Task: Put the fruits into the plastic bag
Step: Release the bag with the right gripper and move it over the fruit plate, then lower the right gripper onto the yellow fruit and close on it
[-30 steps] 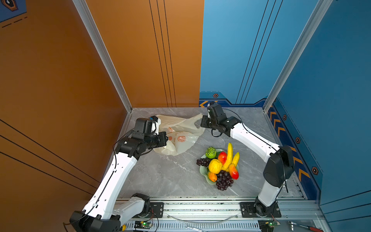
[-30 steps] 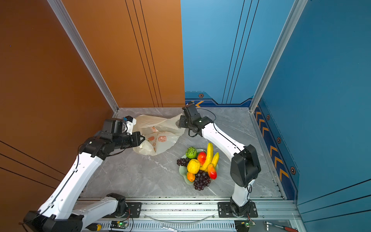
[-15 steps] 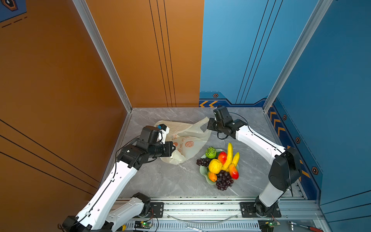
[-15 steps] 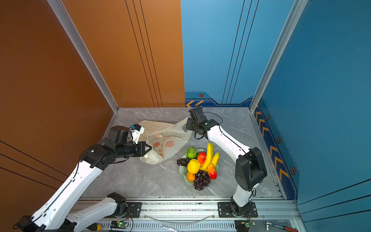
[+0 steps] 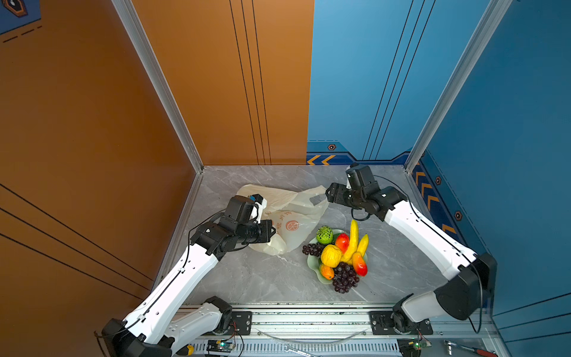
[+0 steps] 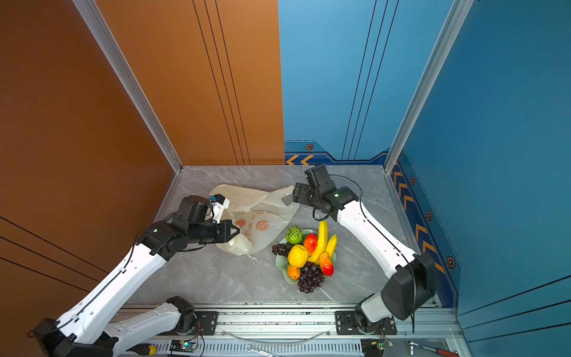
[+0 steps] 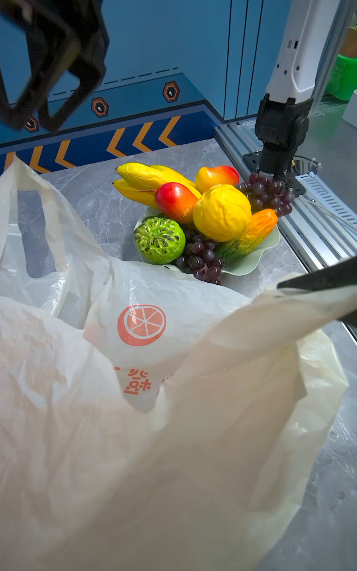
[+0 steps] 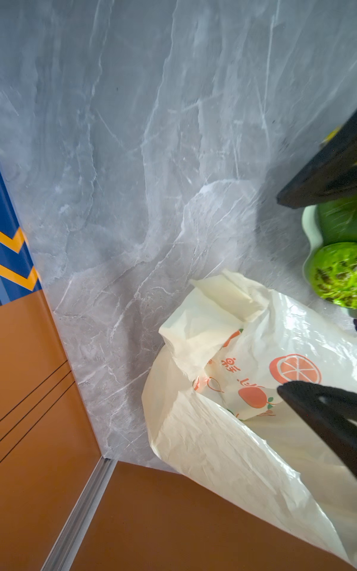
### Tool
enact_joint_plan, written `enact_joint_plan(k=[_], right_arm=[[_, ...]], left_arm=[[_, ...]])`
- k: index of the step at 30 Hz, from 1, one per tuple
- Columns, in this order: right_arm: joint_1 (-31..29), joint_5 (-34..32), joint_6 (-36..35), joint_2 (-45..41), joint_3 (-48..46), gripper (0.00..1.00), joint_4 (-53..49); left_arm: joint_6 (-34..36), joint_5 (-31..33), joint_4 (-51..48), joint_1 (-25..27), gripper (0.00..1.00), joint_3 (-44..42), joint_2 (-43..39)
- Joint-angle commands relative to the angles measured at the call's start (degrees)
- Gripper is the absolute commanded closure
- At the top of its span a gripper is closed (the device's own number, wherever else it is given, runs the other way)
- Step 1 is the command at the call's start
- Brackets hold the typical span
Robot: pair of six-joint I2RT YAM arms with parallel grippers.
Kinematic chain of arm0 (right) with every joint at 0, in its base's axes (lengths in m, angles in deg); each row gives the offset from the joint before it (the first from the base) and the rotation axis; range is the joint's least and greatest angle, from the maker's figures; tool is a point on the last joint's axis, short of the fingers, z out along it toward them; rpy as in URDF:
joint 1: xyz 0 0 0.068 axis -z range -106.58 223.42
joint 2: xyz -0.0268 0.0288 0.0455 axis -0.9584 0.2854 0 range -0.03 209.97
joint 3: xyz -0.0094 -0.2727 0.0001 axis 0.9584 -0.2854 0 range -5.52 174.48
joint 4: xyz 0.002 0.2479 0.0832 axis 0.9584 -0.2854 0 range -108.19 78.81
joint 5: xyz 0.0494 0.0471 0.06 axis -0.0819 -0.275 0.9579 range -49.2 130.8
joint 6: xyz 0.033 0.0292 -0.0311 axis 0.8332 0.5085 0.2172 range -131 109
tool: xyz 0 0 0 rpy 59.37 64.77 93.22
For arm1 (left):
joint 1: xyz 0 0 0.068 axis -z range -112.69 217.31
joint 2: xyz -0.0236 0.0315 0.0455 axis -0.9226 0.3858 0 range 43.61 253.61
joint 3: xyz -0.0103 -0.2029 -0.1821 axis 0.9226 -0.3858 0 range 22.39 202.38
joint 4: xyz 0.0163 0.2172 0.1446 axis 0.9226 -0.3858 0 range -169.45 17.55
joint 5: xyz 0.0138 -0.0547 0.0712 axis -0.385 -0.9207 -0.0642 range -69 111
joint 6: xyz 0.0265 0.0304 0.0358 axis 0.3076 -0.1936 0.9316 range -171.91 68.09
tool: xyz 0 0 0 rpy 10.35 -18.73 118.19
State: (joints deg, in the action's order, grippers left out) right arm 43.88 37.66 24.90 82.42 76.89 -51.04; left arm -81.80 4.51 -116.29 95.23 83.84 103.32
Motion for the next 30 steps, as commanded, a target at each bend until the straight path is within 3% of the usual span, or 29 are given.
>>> enact_joint_plan(k=[1,5,10,14,20,30], right_arm=[[0.5,-3.2,0.5,-4.6,2.7,0.03,-15.2],[-1.5,-2.5,4.6,-9.2,2.7,0.0,-24.5],[-9.4,-3.6,12.2,-13.5,-3.2,0.0,-26.9],[-16.2,-4.0,16.9,-13.2,-9.3,0.0,-24.9],[-21.8,-6.2,19.8,-10.0,-13.3,0.0,-21.6],[-22.8,-5.1,25.7,-7.0,-19.3,0.0,-11.8]], left_arm=[[0.2,0.5,0.9,0.6,1.0,2.0,0.4],[0.4,0.1,0.9,0.9,1.0,2.2,0.3],[0.6,0.0,0.9,1.3,1.0,1.6,0.0],[0.5,0.3,0.9,2.1,1.0,1.0,-0.6],[-0.2,1.7,0.9,3.2,1.0,-0.1,-2.1],[-1.8,3.6,0.8,4.9,1.0,-2.0,-4.7]])
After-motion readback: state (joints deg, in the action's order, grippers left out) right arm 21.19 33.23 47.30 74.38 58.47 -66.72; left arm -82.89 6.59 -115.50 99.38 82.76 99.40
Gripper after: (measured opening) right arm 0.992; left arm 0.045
